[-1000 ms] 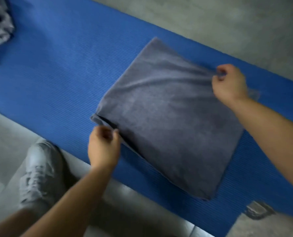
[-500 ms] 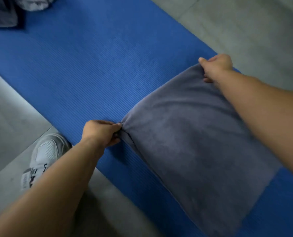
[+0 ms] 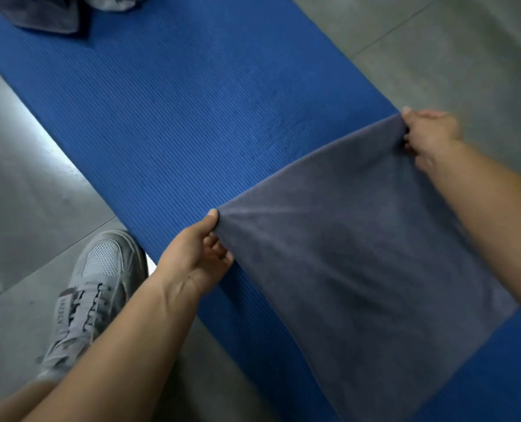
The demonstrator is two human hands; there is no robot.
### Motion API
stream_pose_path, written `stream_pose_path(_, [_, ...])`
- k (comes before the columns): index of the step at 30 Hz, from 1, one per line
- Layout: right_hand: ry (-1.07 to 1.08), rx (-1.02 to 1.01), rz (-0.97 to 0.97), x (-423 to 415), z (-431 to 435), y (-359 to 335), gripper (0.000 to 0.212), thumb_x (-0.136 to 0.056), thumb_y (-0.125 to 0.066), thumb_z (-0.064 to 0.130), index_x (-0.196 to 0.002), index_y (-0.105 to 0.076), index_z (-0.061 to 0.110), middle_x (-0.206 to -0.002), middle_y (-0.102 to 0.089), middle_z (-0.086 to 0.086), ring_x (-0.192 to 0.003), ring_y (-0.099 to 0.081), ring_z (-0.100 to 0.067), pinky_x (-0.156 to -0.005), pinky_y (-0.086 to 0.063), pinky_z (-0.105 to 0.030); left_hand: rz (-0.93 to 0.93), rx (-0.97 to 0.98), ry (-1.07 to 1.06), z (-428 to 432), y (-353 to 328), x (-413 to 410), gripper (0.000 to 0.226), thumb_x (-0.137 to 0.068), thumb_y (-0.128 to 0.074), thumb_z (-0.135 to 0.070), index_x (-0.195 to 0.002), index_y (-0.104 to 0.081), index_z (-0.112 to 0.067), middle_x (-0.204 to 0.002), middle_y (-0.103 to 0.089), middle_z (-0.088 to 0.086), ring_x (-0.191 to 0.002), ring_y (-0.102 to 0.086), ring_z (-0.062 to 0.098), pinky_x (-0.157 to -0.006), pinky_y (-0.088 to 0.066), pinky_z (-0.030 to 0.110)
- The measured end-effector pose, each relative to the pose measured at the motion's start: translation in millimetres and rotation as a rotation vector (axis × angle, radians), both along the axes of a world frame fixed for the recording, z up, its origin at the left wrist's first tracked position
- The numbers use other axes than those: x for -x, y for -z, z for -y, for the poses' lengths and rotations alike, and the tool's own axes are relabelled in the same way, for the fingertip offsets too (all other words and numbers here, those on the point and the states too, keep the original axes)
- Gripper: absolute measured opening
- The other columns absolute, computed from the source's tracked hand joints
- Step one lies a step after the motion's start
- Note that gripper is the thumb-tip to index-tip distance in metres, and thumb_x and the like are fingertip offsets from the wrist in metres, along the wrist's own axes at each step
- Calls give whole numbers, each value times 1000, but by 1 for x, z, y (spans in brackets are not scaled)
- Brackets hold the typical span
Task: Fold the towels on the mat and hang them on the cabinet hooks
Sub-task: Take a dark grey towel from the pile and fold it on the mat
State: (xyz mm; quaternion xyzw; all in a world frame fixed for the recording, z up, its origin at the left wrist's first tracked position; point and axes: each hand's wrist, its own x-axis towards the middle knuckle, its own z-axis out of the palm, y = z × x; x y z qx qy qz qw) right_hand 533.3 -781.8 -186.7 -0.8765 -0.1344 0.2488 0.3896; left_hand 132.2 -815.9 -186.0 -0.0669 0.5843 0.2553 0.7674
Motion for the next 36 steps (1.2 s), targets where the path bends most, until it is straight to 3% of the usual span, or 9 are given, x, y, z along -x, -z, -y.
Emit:
stream_pose_path(5, [-13, -75, 23, 10, -24, -13, 30, -92, -68, 37, -70, -55, 21, -58, -54, 2, -39, -45, -6, -38, -37, -19, -267, -247, -110, 0, 7, 4, 29, -89, -74, -8, -114, -60, -14, -94, -71, 4, -79, -70, 14, -77, -58, 31])
stream_pose_path(8, [-30, -110, -23, 22, -41, -14, 30, -96, -64, 34, -71, -51, 22, -57, -53, 0, -36, -49, -4, -36, -41, -19, -424, -460, 178, -11, 2, 14, 25, -88, -74, -3, -107, -67, -16, -82, -64, 4, -77, -65, 18, -74, -56, 28])
stream_pose_path(10, [-44, -142, -55, 30, -50, -11, 28, -97, -63, 33, -73, -52, 23, -58, -55, 0, -39, -53, -4, -38, -44, -19, -513, -553, 381, -18, 3, 21, 10, -89, -73, -3, -93, -73, -13, -77, -72, 4, -78, -71, 21, -72, -59, 27])
stream_pose_path(15, [-111, -147, -31, 40, -63, -9, 29, -94, -67, 30, -70, -54, 22, -49, -50, 5, -36, -46, -4, -37, -40, -20, -783, -603, 477, -32, 10, 39, 16, -89, -76, -22, -76, -73, -13, -67, -71, -2, -61, -61, 14, -59, -48, 29])
stream_pose_path(21, [-175, -140, -44, 46, -91, -17, 19, -92, -67, 11, -85, -53, 22, -75, -59, 0, -43, -57, -2, -47, -50, -19, -699, -567, 246, -42, 15, 49, 11, -89, -76, -20, -83, -72, -12, -81, -75, 9, -74, -66, 18, -82, -59, 42])
stream_pose_path(27, [-199, -214, -74, 70, -120, -23, 31, -91, -64, 3, -94, -44, 26, -91, -64, -6, -58, -66, -10, -55, -56, -22, -593, -642, 61, -51, 5, 48, 10, -92, -74, -17, -88, -68, -10, -73, -60, 2, -63, -56, 7, -65, -53, 23])
stream_pose_path(31, [-308, -207, -96, 70, -109, -29, 10, -92, -67, 9, -90, -69, 18, -81, -68, -3, -64, -68, -11, -77, -61, -31, -489, -792, 167, -38, -4, 43, 9, -89, -77, -16, -84, -70, -12, -79, -60, 8, -74, -56, 17, -74, -51, 31])
stream_pose_path(34, [-319, -229, -149, 63, -77, -39, 12, -91, -72, 18, -80, -68, 17, -74, -66, -3, -68, -68, -12, -74, -60, -31, -412, -894, 367, -7, -13, 31, 10, -82, -81, -11, -79, -71, -11, -73, -62, 10, -71, -56, 18, -68, -50, 27])
stream_pose_path(36, [-300, -225, -163, 54, -51, -46, 15, -88, -76, 22, -77, -65, 19, -76, -66, -1, -73, -69, -15, -72, -60, -32, -411, -1004, 597, 17, -15, 20, 16, -75, -86, -14, -75, -73, -21, -70, -67, 4, -68, -59, 12, -68, -51, 27])
